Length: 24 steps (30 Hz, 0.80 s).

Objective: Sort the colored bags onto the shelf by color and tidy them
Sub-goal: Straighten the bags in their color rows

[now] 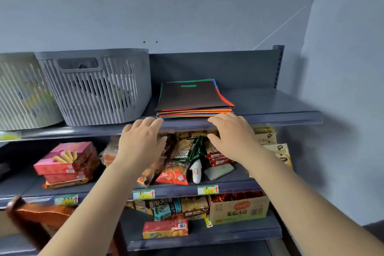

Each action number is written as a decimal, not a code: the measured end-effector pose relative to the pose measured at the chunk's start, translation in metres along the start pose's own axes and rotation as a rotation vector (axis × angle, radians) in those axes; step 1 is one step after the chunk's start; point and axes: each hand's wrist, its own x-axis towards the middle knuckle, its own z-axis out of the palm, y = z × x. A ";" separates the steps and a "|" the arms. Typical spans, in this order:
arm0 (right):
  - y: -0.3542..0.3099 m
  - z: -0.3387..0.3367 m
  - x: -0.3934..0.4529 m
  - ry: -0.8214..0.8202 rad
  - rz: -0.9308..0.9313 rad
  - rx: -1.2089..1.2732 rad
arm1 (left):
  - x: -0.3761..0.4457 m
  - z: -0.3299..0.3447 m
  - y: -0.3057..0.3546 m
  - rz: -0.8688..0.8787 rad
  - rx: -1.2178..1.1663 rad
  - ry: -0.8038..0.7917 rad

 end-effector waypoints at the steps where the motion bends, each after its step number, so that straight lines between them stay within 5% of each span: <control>1: 0.002 0.005 0.010 -0.007 -0.013 0.020 | 0.006 0.004 -0.002 -0.014 -0.013 0.005; 13: 0.017 0.054 0.131 -0.026 -0.049 0.004 | 0.089 0.052 -0.037 -0.055 -0.100 0.024; 21: 0.024 0.069 0.173 -0.240 0.023 -0.041 | 0.131 0.073 -0.053 -0.038 -0.285 0.068; 24: 0.027 0.068 0.175 -0.180 0.016 -0.046 | 0.138 0.075 -0.058 -0.041 -0.345 0.087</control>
